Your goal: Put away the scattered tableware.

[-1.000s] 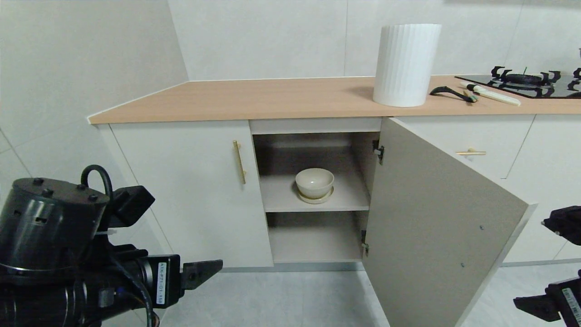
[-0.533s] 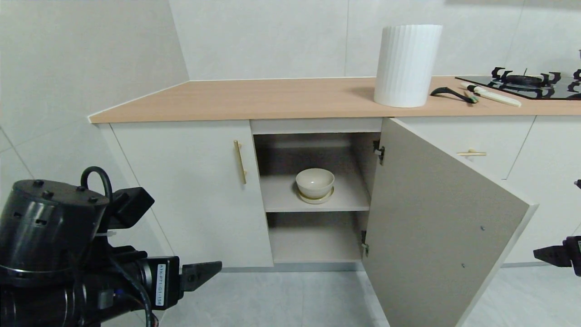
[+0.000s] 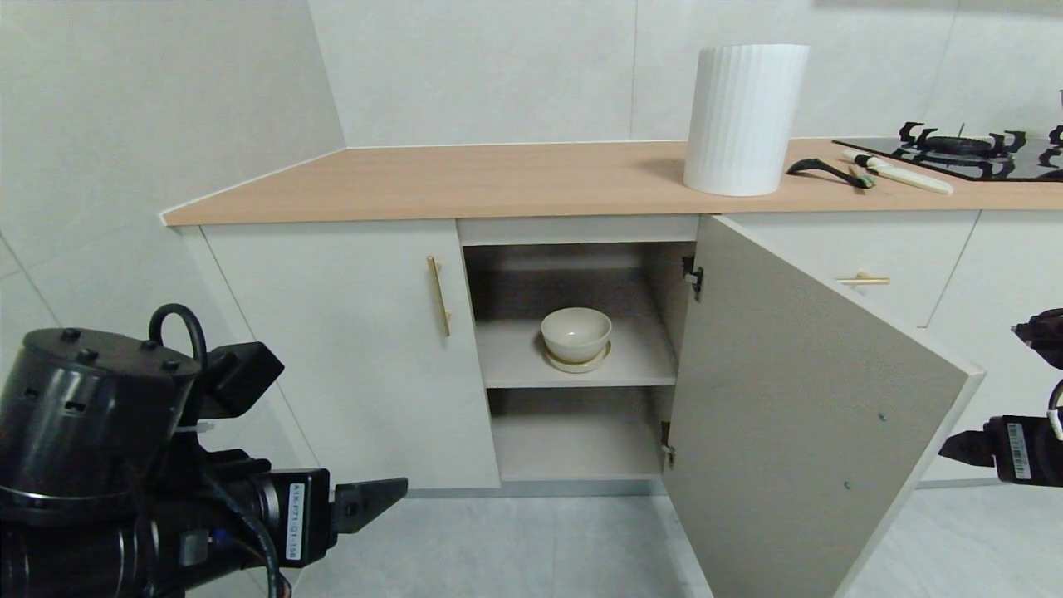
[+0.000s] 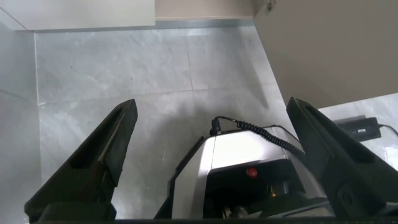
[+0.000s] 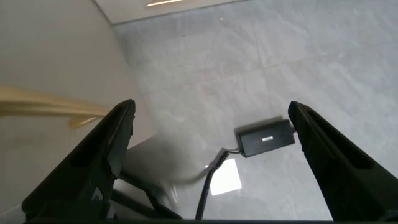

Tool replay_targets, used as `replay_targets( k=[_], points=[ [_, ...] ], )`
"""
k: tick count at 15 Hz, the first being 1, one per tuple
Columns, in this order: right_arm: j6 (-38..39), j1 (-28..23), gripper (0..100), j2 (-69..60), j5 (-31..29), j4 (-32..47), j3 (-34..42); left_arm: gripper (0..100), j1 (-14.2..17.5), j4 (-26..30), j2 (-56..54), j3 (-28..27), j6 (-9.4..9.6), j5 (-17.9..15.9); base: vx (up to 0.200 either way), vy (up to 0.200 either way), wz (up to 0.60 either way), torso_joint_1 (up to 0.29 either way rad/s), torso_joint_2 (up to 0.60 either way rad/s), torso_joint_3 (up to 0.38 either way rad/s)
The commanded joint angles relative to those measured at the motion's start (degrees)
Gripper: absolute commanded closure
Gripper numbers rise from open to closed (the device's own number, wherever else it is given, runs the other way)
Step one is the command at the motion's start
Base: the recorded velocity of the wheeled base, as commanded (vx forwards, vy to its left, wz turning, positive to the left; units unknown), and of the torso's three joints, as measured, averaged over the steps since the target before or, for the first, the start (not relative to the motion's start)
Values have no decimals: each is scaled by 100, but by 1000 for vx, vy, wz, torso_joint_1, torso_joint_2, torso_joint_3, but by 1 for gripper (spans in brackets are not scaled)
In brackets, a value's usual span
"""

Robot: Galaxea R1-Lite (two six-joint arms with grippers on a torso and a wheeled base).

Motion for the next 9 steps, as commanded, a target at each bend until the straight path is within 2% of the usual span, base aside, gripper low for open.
replay_targets(
  k=[1, 5, 9],
  points=[
    [124, 164, 0, 65, 4, -8, 0, 0, -1, -1, 11, 8, -3, 4, 0, 0, 0, 0, 0, 0],
    [388, 392, 0, 161, -5, -456, 96, 0, -1, -1, 11, -1, -3, 4, 0, 0, 0, 0, 0, 0],
    [617, 884, 0, 188, -5, -614, 184, 0, -1, -1, 11, -1, -3, 4, 0, 0, 0, 0, 0, 0]
  ],
)
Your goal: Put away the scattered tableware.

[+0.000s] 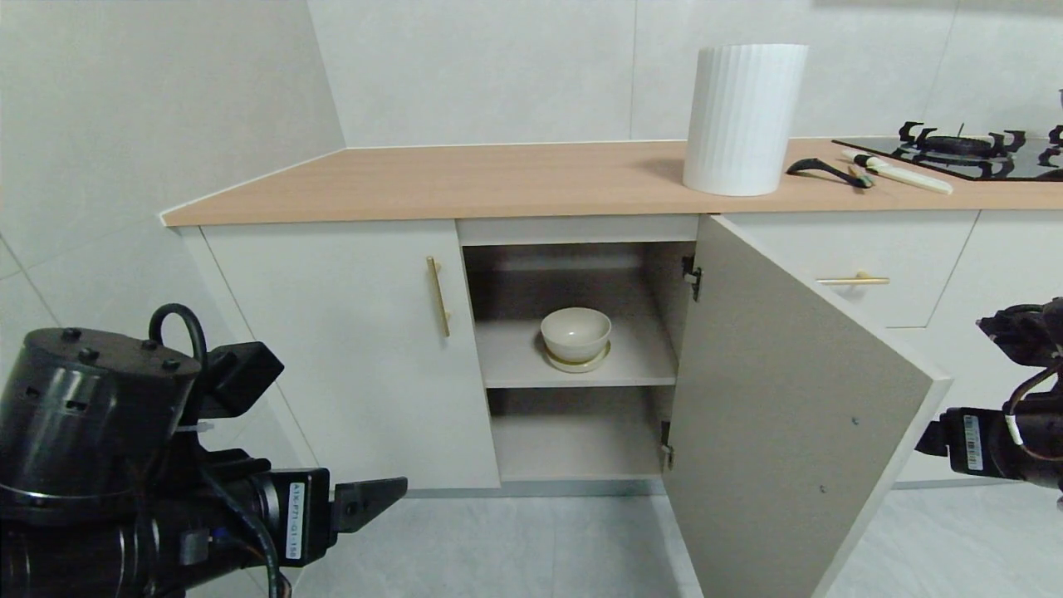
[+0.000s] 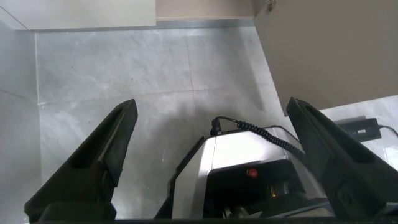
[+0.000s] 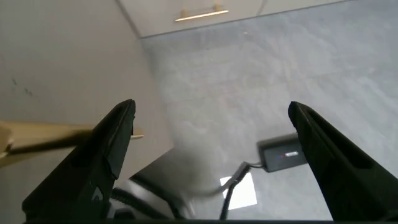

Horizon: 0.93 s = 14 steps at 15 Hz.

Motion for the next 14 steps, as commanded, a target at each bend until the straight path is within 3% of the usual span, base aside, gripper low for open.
replay_targets(
  k=[1, 7, 14],
  points=[
    [181, 364, 0, 17, 1, 1, 14, 0, -1, -1, 11, -1, -3, 1, 0, 0, 0, 0, 0, 0],
    [1130, 1673, 0, 175, 1, -218, 22, 0, -1, -1, -7, -10, -3, 10, 0, 0, 0, 0, 0, 0],
    [1253, 2297, 0, 1247, 124, -1458, -145, 0, -1, -194, -51, 52, 6, -7, 0, 0, 0, 0, 0, 0]
  ],
)
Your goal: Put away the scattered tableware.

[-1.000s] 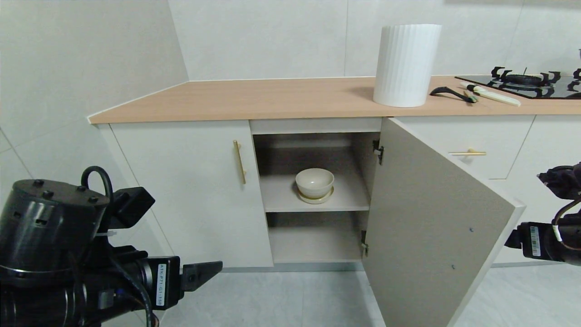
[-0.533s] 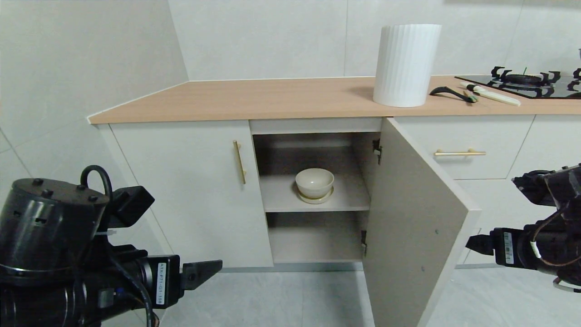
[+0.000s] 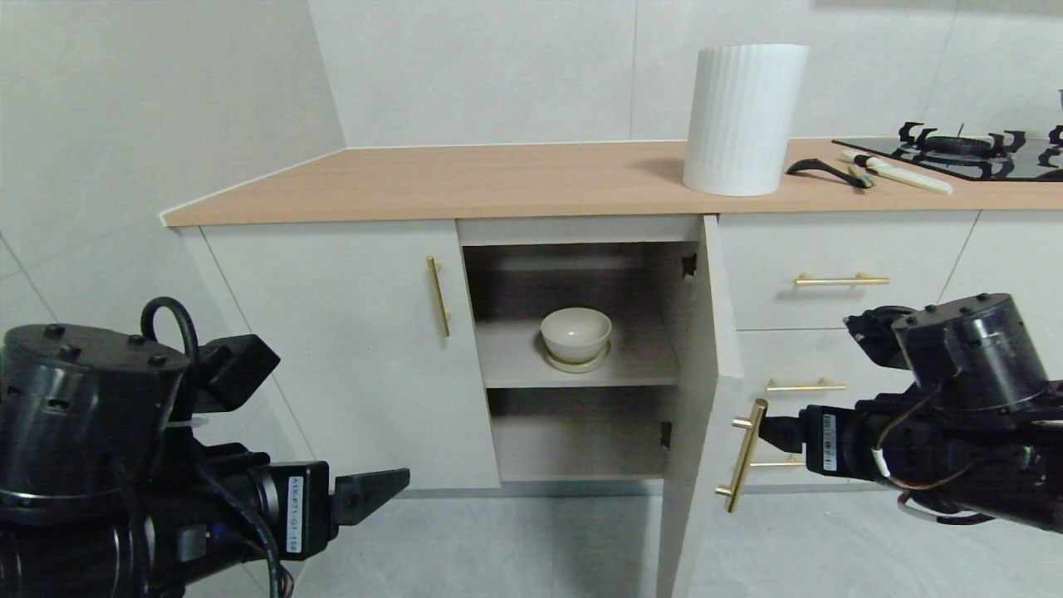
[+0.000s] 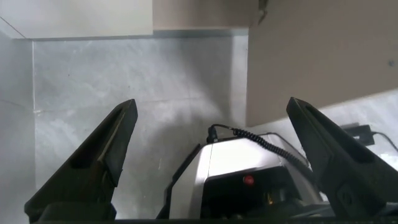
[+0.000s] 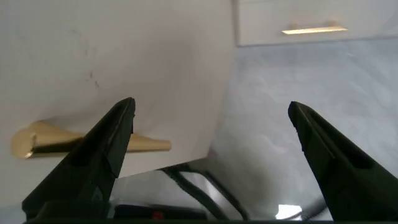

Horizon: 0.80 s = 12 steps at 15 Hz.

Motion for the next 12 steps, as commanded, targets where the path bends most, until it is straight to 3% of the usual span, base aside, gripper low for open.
replay_targets(
  k=[1, 3, 7, 10, 12],
  points=[
    [-155, 133, 0, 786, 192, -342, -171, 0, -4, 8, 19, 45, 36, 1, 0, 0, 0, 0, 0, 0],
    [-401, 133, 0, 1217, 253, -720, -365, 0, -4, 8, 19, 72, 142, 10, 0, 0, 0, 0, 0, 0],
    [-428, 124, 0, 1770, 455, -808, -980, 0, 5, 8, 2, 63, 133, 63, 0, 0, 0, 0, 0, 0],
    [-384, 81, 0, 1929, 578, -834, -998, 0, -4, 0, 28, 45, 142, 159, 0, 0, 0, 0, 0, 0],
    [-366, 81, 0, 2104, 552, -1318, -971, 0, -48, 8, 19, 63, 142, 142, 0, 0, 0, 0, 0, 0]
  ],
)
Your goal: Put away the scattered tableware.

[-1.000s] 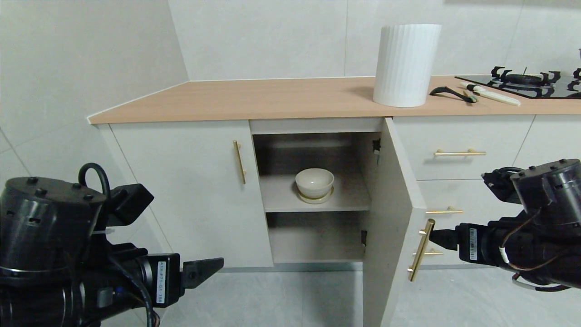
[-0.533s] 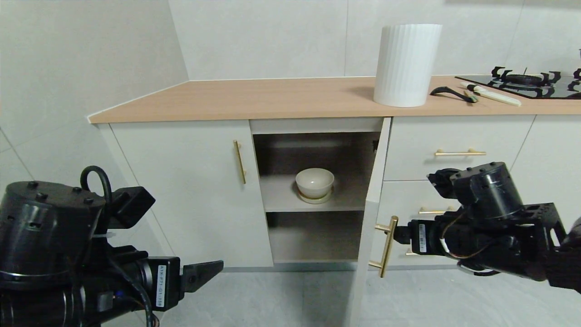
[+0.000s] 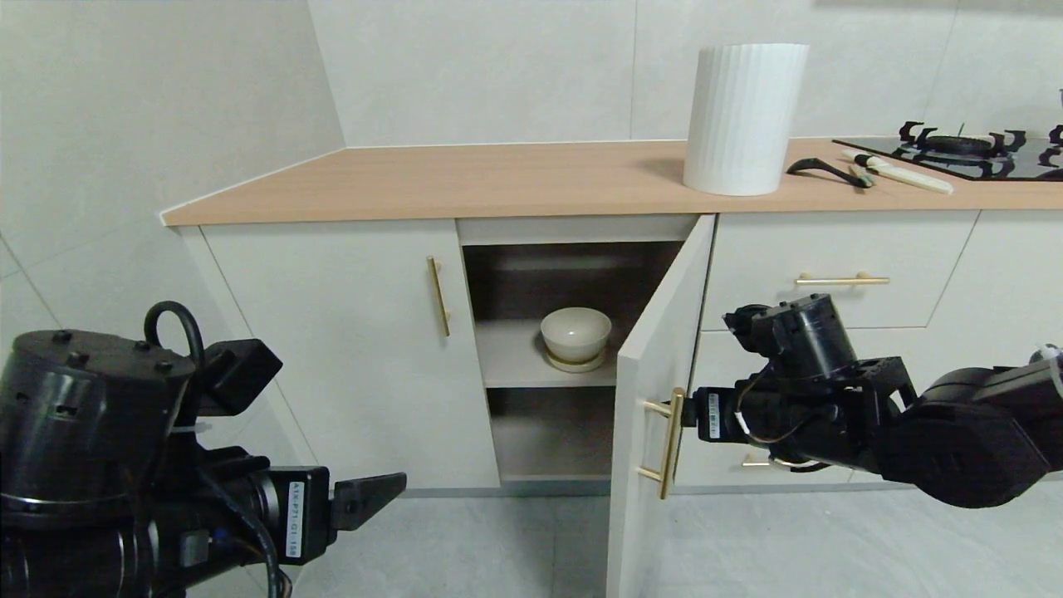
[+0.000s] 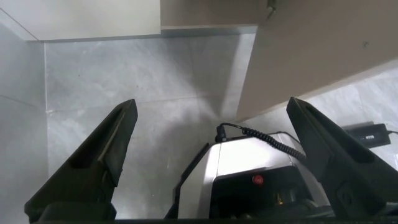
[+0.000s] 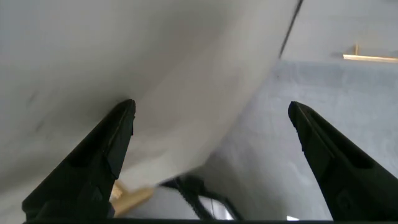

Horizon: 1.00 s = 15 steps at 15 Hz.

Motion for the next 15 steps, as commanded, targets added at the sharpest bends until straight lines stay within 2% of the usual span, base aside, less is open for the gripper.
replay_targets(
  k=[1, 2, 5, 8, 11, 15],
  points=[
    [19, 4, 0, 269, -24, -370, 39, 0, -19, 3, 10, 13, -4, 3, 0, 0, 0, 0, 0, 0],
    [106, 4, 0, 383, -33, -784, 48, 0, -19, 3, 10, 13, -4, 3, 0, 0, 0, 0, 0, 0],
    [449, 4, 0, 752, -33, -1504, 13, 0, -19, 3, 18, 13, -12, 3, 200, 0, 0, -2, 2, 1],
    [467, -5, 0, 1069, -59, -2119, 39, 0, -19, 3, 45, 13, -12, -6, 200, 0, 0, 2, 2, 2],
    [537, -5, 0, 1121, -94, -2207, 13, 0, -19, 3, 54, 13, -12, -6, 0, 0, 0, 0, 0, 0],
    [1144, -119, 0, 1403, -164, -2234, -401, 0, -19, 3, 45, 13, -4, -6, 0, 0, 0, 0, 0, 0]
  ],
)
